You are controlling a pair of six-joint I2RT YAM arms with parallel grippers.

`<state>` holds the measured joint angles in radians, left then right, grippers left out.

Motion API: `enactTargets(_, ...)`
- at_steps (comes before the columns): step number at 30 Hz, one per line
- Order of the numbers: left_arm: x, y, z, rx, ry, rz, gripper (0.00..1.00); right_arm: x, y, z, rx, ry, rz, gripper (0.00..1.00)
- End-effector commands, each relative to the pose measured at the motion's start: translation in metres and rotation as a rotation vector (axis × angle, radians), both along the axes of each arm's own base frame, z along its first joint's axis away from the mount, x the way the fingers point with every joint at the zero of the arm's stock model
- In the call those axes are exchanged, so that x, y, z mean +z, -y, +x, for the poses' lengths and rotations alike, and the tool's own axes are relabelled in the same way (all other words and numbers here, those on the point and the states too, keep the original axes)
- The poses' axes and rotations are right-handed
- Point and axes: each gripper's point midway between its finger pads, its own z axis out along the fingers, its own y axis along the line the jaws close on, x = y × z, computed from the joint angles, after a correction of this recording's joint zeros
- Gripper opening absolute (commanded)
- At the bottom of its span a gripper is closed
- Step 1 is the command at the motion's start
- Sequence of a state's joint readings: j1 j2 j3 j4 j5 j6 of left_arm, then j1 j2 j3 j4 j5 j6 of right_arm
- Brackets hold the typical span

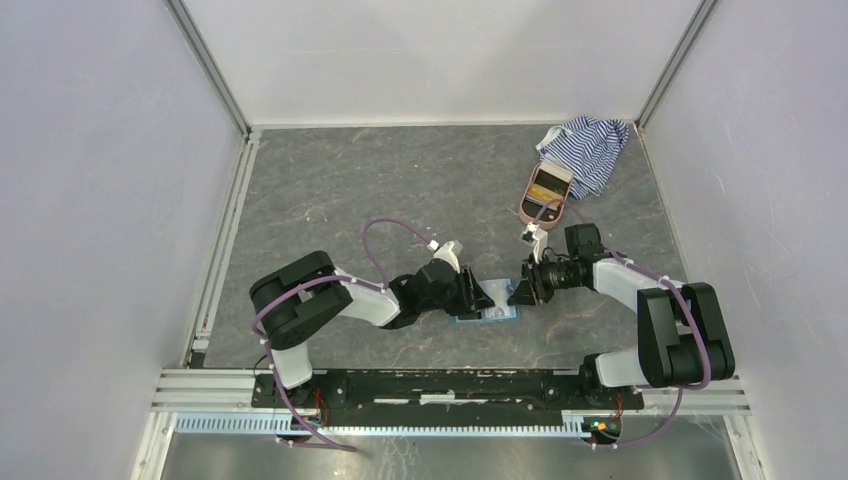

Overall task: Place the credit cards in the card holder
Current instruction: Insert the credit card into the card holder.

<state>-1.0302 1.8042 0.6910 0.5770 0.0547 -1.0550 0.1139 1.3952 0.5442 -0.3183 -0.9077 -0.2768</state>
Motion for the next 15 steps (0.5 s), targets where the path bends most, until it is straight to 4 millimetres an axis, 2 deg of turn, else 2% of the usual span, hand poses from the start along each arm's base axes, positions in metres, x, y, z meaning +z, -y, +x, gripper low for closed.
enactTargets(1,-0.0121,-0.0017,-0.0005,0.017,-0.02,0.038,0.48,0.0063,-0.004,-0.0029,0.006,-0.022,0.065,0.33)
enactTargets(15,-0.0125,-0.0002,0.0,0.014,-0.024,0.039,0.48,0.0004,-0.0018,-0.0014,-0.015,-0.056,0.064,0.34)
